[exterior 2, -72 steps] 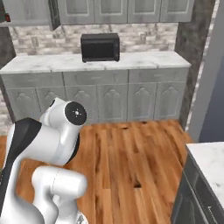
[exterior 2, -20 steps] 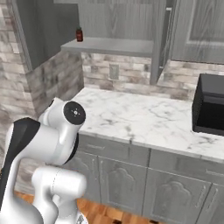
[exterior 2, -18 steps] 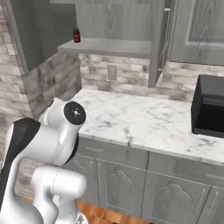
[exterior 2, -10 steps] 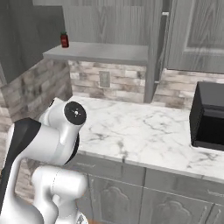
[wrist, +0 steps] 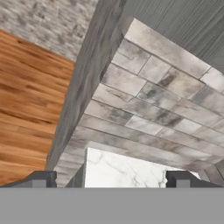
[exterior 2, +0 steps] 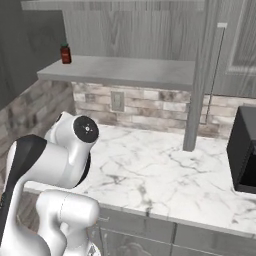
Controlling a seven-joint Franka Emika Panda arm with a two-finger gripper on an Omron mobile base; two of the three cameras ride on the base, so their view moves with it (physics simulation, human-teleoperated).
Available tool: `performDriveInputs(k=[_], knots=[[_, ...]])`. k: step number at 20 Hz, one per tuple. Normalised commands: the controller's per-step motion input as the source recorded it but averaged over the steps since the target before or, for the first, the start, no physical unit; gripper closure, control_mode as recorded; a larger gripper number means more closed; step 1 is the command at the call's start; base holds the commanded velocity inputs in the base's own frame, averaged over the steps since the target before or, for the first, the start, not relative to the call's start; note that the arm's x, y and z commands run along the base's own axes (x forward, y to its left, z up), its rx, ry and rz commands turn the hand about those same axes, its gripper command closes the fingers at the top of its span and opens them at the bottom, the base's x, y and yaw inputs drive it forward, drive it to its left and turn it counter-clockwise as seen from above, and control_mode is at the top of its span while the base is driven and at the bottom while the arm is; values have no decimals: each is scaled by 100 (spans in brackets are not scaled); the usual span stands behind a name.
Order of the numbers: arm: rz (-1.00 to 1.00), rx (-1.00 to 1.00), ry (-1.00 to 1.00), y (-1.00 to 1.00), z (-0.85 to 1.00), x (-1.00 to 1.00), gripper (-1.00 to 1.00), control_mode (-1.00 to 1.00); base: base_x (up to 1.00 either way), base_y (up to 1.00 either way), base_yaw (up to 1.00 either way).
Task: Collect the paprika, mayonnaise, and shaker from the cabinet and place them next to the stove.
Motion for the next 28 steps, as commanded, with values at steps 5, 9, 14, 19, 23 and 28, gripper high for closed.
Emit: performDriveInputs(k=[5,9,14,19,23,28], knots=[[0,0,0,0,0,0,-100,100,78,23,-6],[0,0,0,0,0,0,-100,100,75,16,-6],[-2,0,0,5,44,64,-100,-100,0,0,0],[-3,0,0,0,65,46,-100,-100,0,0,0],[-1,0,-1,0,52,21,-100,-100,0,0,0],[-2,7,1,-1,40,17,-100,-100,0,0,0]])
